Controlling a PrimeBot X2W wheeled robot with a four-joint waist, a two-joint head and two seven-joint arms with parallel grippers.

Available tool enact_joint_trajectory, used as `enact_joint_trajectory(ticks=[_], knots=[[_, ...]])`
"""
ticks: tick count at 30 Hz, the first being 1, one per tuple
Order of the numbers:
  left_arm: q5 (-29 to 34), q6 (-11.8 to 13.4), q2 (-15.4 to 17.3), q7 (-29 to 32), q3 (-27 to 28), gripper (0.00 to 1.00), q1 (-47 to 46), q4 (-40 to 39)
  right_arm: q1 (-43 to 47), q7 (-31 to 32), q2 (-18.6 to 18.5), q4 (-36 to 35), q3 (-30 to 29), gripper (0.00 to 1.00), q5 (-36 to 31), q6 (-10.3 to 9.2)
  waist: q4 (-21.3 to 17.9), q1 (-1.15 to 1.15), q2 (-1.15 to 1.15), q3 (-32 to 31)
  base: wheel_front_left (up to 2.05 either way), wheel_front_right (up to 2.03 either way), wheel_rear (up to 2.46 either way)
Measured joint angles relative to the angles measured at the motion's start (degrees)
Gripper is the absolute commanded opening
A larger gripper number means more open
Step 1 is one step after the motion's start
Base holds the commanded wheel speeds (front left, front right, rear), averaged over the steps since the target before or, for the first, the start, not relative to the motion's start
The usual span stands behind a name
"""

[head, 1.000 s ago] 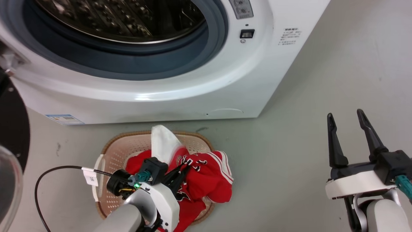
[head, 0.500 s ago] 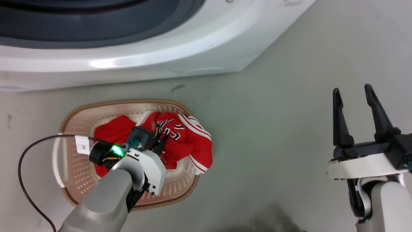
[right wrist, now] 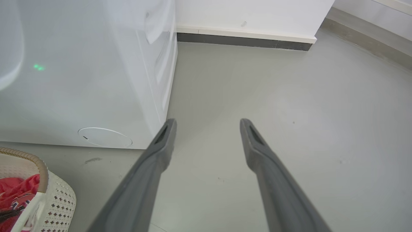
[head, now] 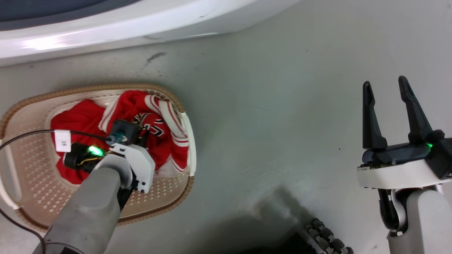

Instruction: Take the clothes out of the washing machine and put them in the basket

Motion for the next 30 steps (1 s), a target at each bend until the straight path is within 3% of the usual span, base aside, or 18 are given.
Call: enact_joint_trajectory(ticks=[7,8,9,18,21,30], knots=[[-0.05,0.60,0.10,-0.80,0.58,0.00,-0.57,2.98,-0.38,0.00,-0.02,-0.34,0.25,1.00,0.74,-0.01,-2.44,0.00,0.00,2.60,0.00,0.00,0.00],[-0.04,0.90,0.14,-0.81,0.77,0.33,-0.73,3.02,-0.39,0.00,-0.02,-0.34,0.21,1.00,0.82,0.00,-2.57,-0.01,0.00,2.78,0.00,0.00,0.00],[0.16,1.47,0.27,-0.81,0.79,1.00,-0.90,2.83,-0.39,-0.01,-0.02,-0.33,0.16,1.00,0.87,0.00,-2.61,0.00,0.00,2.84,0.00,0.00,0.00],[2.19,2.11,0.37,-0.87,3.11,1.00,1.23,-4.66,-1.12,0.00,-0.01,0.88,-0.25,1.00,0.02,-0.01,-1.17,-0.01,0.00,-0.92,0.00,0.00,0.00],[3.60,1.04,0.15,-0.91,3.67,1.00,2.75,-9.40,-1.22,0.00,0.00,1.41,-0.68,1.00,-0.87,-0.01,-0.27,-0.01,0.00,-3.40,0.00,0.00,0.00],[7.06,-0.43,-0.25,-0.99,12.63,1.00,12.93,-25.01,1.08,0.00,0.04,4.46,-2.64,1.00,-4.32,0.00,3.87,-0.01,0.00,-16.43,0.00,0.00,0.00]])
